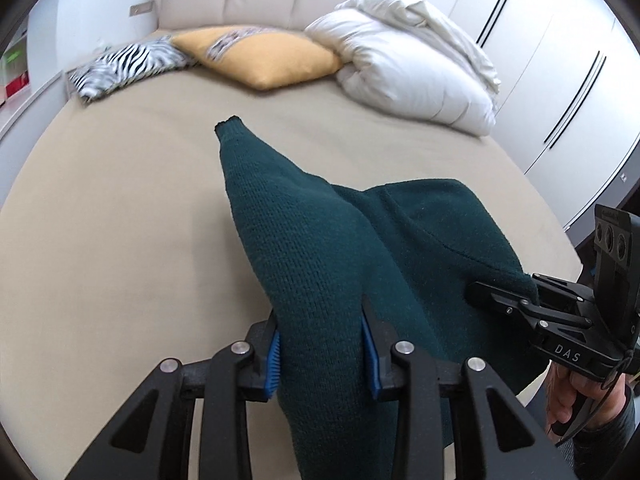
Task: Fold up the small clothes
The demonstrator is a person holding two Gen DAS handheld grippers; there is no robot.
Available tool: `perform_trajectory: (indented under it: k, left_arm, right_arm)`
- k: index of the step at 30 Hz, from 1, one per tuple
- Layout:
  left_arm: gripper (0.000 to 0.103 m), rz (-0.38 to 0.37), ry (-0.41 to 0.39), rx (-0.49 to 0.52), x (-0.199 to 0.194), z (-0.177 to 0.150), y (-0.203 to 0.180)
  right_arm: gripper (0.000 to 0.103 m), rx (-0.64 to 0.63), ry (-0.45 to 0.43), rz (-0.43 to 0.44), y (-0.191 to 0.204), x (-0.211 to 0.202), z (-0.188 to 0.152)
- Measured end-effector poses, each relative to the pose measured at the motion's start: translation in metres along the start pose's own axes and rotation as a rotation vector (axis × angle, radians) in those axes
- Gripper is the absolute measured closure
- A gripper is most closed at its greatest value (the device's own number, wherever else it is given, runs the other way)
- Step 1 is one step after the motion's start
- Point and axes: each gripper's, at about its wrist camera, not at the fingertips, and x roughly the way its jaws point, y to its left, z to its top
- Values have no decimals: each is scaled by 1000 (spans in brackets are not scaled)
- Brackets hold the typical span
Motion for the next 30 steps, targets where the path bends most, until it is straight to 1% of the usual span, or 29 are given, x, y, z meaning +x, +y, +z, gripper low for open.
perform_trajectory:
  k: [3, 5, 6, 7, 8, 9, 11, 12, 13, 15, 16, 18, 19, 20, 22, 23, 26, 27, 28, 30]
  left_arm:
    - [67, 16, 68, -35, 24, -26, 19]
    - [64, 44, 122, -68, 47, -44, 36]
    - [62, 34, 126, -84, 54, -50, 42]
    - [60, 11, 116, -101, 57, -54, 49]
    - [60, -9, 115, -120, 58, -54, 53]
    - [60, -11, 118, -124, 58, -53, 54]
    - [58, 28, 117, -79, 60, -51, 47]
    - [57, 50, 112, -54, 61, -52, 42]
    - [56, 67, 101, -38, 64, -53, 40]
    - [52, 56, 85, -55, 67, -56, 43]
    - [49, 42, 80, -76, 67, -59, 48]
    - [47, 33, 74, -91, 61, -61, 52]
    - [47, 39, 66, -84, 57, -61, 50]
    - [47, 50, 59, -74, 54, -61, 47]
    - [47, 68, 52, -75, 47, -63, 44]
    - [48, 74, 46, -81, 43, -64, 43]
    - [47, 91, 23, -79, 35, -69, 39]
    - [47, 94, 23, -75, 38, -70, 38]
    - [44, 95, 23, -76, 41, -73, 39]
    - [39, 87, 18, -97, 46, -74, 44]
  right_arm:
    - [83, 8, 46, 15, 13, 17, -29]
    - [83, 60, 95, 37, 9, 44, -46]
    - [83, 85, 120, 34, 2, 56, -54]
    - [82, 121, 144, 13, -8, 67, -64]
    - [81, 180, 153, 46, -22, 77, -75]
    - [80, 240, 140, 101, -34, 80, -84]
    - [79, 357, 118, 206, -58, 84, -96]
    - [79, 367, 115, 215, -60, 84, -98]
    - [79, 358, 111, 210, -59, 85, -97]
    - [78, 313, 101, 179, -52, 82, -100]
    - [78, 312, 97, 177, -52, 79, -104]
    - [77, 349, 102, 207, -59, 78, -103]
    - [74, 369, 108, 215, -61, 78, -98]
    - [72, 383, 111, 201, -63, 74, -96]
    - [65, 385, 104, 142, -56, 68, -91]
    - [65, 390, 89, 111, -53, 56, -90]
    - [65, 384, 31, 122, -47, 23, -88]
    - [65, 377, 25, 121, -45, 19, -87]
    - [65, 370, 27, 125, -42, 16, -89]
    - [65, 333, 68, 114, -35, 20, -96]
